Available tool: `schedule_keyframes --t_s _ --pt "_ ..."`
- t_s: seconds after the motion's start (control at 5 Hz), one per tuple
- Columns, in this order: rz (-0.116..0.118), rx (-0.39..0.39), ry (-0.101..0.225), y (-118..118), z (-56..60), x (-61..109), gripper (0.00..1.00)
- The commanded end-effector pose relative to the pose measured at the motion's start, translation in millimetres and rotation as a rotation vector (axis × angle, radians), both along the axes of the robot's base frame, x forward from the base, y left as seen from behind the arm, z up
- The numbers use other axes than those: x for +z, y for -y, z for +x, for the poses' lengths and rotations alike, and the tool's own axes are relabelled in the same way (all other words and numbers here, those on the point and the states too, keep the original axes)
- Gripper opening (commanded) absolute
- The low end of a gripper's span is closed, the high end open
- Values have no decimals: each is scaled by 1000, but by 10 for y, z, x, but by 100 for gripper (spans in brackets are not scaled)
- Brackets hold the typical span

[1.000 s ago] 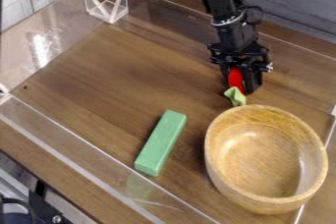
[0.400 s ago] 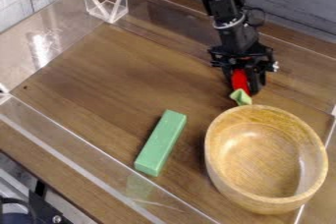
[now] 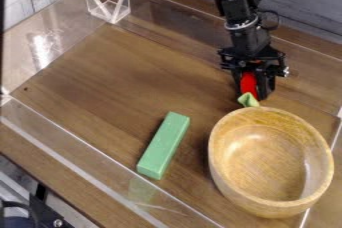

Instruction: Move the red object to the right side of the table

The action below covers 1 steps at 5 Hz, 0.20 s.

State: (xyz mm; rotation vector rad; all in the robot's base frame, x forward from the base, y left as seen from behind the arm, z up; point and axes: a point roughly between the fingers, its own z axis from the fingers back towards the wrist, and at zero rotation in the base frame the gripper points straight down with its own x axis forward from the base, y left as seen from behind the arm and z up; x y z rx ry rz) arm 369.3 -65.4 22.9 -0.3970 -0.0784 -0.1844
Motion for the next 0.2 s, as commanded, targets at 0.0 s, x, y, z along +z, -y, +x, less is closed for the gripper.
schedule_keyframes --t_s 0.0 --pt "7 -99 47 197 52 89 0"
